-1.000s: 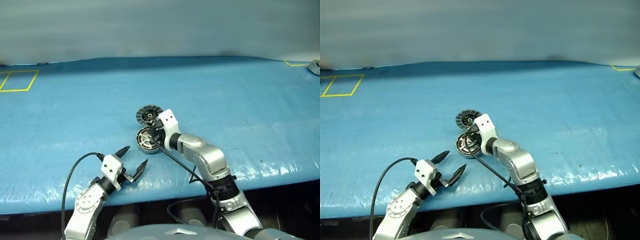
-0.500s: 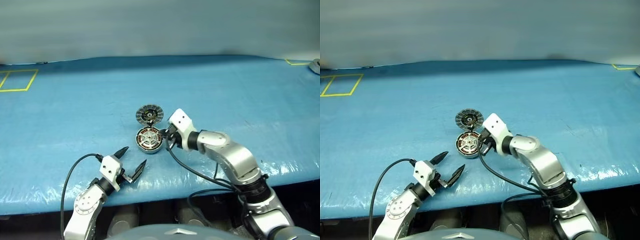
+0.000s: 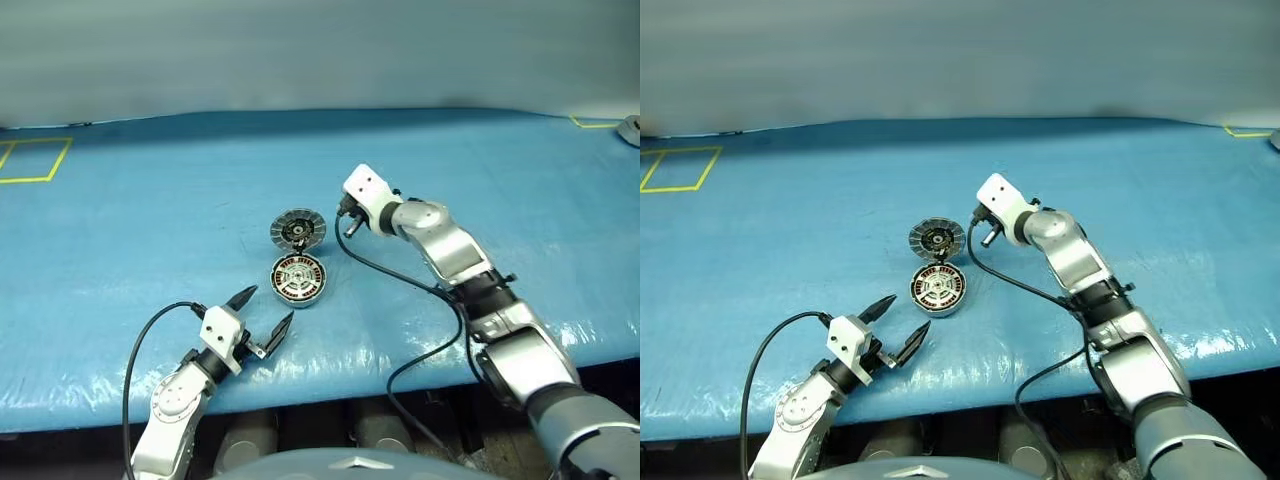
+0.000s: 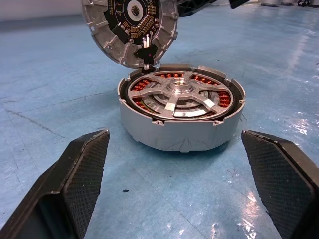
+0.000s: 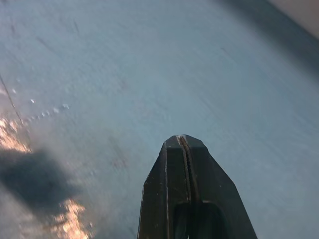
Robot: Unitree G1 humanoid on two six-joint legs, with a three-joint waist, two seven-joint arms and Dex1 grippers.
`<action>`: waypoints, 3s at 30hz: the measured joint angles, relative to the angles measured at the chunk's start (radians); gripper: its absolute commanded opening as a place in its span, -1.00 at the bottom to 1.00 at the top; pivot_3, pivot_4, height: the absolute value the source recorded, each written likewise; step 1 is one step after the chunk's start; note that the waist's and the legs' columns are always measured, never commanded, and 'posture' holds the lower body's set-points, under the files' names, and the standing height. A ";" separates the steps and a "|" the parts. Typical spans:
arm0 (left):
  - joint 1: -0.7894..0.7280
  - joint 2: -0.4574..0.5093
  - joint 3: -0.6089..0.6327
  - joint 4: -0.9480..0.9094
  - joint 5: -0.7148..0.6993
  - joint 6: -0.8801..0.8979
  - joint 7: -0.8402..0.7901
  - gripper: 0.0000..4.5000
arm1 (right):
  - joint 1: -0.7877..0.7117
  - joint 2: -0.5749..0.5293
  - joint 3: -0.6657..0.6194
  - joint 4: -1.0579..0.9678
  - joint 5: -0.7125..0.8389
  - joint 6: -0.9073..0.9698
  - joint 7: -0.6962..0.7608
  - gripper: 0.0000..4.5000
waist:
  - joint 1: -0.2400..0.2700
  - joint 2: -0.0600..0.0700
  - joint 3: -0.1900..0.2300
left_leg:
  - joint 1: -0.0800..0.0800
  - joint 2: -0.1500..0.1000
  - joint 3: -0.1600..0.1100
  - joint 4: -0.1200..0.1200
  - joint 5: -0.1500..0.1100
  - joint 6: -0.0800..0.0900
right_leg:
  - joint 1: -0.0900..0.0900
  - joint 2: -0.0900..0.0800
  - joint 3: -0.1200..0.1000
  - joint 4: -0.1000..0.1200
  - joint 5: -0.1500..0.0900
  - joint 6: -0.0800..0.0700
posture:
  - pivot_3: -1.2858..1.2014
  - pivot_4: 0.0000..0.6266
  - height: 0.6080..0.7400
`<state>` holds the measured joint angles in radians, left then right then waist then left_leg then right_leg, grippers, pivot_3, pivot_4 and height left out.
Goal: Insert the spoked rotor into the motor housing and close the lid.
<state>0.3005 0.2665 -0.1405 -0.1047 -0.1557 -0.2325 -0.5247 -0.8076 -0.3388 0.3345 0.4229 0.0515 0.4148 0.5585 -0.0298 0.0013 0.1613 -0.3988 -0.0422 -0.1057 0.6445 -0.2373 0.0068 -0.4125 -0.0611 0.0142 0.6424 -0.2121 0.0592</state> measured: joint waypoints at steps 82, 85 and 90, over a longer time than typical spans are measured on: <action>0.024 0.015 -0.007 -0.008 -0.002 0.051 -0.021 1.00 | 0.526 0.149 0.132 -0.715 -0.012 0.307 -0.173 0.35 | 0.004 0.002 0.001 | 0.003 0.000 -0.002 0.002 0.001 -0.001 | 0.002 0.000 -0.001 0.002 -0.005 0.001 | 0.03 -0.52 1.00; 0.018 0.015 -0.007 -0.008 -0.002 0.051 -0.022 1.00 | 0.519 0.145 0.133 -0.714 -0.013 0.311 -0.165 0.35 | 0.004 0.002 0.001 | 0.002 0.000 -0.002 0.002 0.001 -0.001 | 0.002 0.000 -0.001 0.002 -0.005 0.001 | 0.03 -0.52 1.00; 0.015 0.014 -0.007 -0.008 -0.002 0.051 -0.021 1.00 | 0.509 0.146 0.140 -0.691 -0.019 0.287 -0.155 0.35 | 0.002 0.002 0.001 | 0.003 0.000 -0.002 0.002 0.001 -0.001 | 0.002 0.000 -0.001 0.002 -0.005 0.001 | 0.03 -0.52 1.00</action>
<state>0.3152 0.2805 -0.1478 -0.1124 -0.1575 -0.1811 -0.5461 -0.2981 -0.1933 0.4749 -0.2677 0.0329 0.7018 0.4032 -0.0275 0.0038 0.1625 -0.3959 -0.0419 -0.1080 0.6466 -0.2367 0.0056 -0.4101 -0.0609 0.0135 0.6443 -0.2174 0.0607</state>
